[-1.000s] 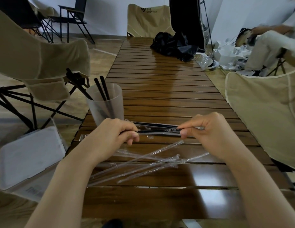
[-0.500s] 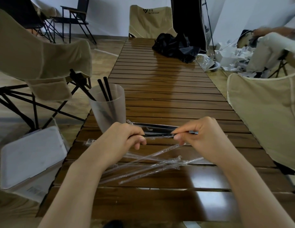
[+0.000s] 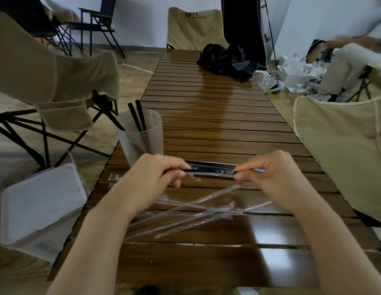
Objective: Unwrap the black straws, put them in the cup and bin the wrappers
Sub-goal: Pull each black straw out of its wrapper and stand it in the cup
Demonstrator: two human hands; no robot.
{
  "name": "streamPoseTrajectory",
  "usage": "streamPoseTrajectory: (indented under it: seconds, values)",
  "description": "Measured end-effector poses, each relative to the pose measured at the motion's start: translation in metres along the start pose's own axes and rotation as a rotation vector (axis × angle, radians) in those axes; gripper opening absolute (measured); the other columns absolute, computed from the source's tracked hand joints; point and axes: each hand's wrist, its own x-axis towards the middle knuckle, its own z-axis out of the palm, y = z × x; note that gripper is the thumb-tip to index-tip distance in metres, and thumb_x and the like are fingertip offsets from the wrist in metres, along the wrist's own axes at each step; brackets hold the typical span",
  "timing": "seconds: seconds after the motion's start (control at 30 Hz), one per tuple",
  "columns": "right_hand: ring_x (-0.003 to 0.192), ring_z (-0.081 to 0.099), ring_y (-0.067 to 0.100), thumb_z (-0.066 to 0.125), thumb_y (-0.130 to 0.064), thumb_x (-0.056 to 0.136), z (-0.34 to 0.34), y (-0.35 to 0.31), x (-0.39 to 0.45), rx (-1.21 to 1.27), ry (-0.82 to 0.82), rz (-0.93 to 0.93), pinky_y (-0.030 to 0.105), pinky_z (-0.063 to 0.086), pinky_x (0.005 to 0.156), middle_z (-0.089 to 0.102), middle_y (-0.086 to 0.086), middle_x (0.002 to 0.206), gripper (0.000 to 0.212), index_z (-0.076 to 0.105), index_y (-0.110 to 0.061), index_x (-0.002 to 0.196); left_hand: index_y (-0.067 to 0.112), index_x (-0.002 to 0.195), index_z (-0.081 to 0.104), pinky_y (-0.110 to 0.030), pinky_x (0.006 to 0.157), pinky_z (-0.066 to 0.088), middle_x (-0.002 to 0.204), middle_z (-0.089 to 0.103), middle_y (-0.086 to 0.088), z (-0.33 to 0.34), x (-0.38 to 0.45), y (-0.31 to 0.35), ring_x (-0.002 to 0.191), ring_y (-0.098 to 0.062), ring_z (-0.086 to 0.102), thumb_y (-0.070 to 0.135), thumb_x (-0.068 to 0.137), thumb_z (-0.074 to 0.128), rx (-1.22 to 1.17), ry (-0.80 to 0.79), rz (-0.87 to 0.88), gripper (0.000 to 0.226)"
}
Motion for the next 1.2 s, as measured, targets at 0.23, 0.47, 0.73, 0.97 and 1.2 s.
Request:
streamPoseTrajectory:
  seconds: [0.23, 0.47, 0.73, 0.97, 1.2]
  values:
    - [0.074, 0.065, -0.009, 0.072, -0.012, 0.08, 0.007, -0.002, 0.001, -0.003, -0.029, -0.002, -0.002, 0.042, 0.069, 0.071, -0.016, 0.075, 0.013, 0.076, -0.024, 0.083, 0.035, 0.112, 0.069, -0.01, 0.07, 0.046, 0.069, 0.066, 0.017, 0.003, 0.001, 0.002, 0.074, 0.008, 0.061, 0.025, 0.096, 0.053, 0.019, -0.009, 0.004, 0.024]
    - [0.074, 0.066, -0.006, 0.071, -0.017, 0.08, 0.01, -0.005, 0.002, 0.025, -0.085, -0.008, 0.003, 0.046, 0.072, 0.072, -0.013, 0.073, 0.013, 0.075, -0.026, 0.088, 0.038, 0.102, 0.067, -0.01, 0.064, 0.04, 0.071, 0.066, 0.018, 0.004, 0.003, 0.003, 0.073, 0.011, 0.059, 0.032, 0.095, 0.054, 0.019, -0.02, 0.018, 0.016]
    - [0.065, 0.061, 0.003, 0.068, -0.036, 0.08, 0.002, 0.005, 0.001, -0.01, -0.161, 0.018, 0.03, 0.053, 0.07, 0.069, -0.005, 0.071, 0.007, 0.071, -0.031, 0.077, 0.036, 0.092, 0.07, -0.022, 0.074, 0.052, 0.076, 0.067, 0.017, 0.001, 0.002, -0.003, 0.077, 0.005, 0.062, 0.039, 0.092, 0.056, 0.022, 0.023, -0.021, 0.014]
    - [0.049, 0.049, 0.001, 0.064, -0.033, 0.084, 0.002, 0.004, 0.0, 0.044, -0.146, -0.047, 0.015, 0.042, 0.055, 0.063, -0.009, 0.058, 0.019, 0.07, -0.025, 0.068, 0.039, 0.088, 0.068, -0.015, 0.071, 0.044, 0.072, 0.066, 0.017, 0.0, 0.002, -0.003, 0.08, 0.006, 0.061, 0.039, 0.093, 0.055, 0.033, 0.003, -0.018, 0.014]
    - [0.056, 0.056, 0.022, 0.06, -0.036, 0.085, 0.0, 0.009, 0.0, 0.09, -0.214, -0.123, 0.028, 0.047, 0.062, 0.06, 0.003, 0.055, 0.029, 0.066, -0.026, 0.058, 0.039, 0.09, 0.071, -0.015, 0.075, 0.045, 0.078, 0.069, 0.02, -0.006, 0.0, -0.006, 0.084, 0.011, 0.06, 0.044, 0.09, 0.055, 0.006, -0.018, -0.039, 0.017]
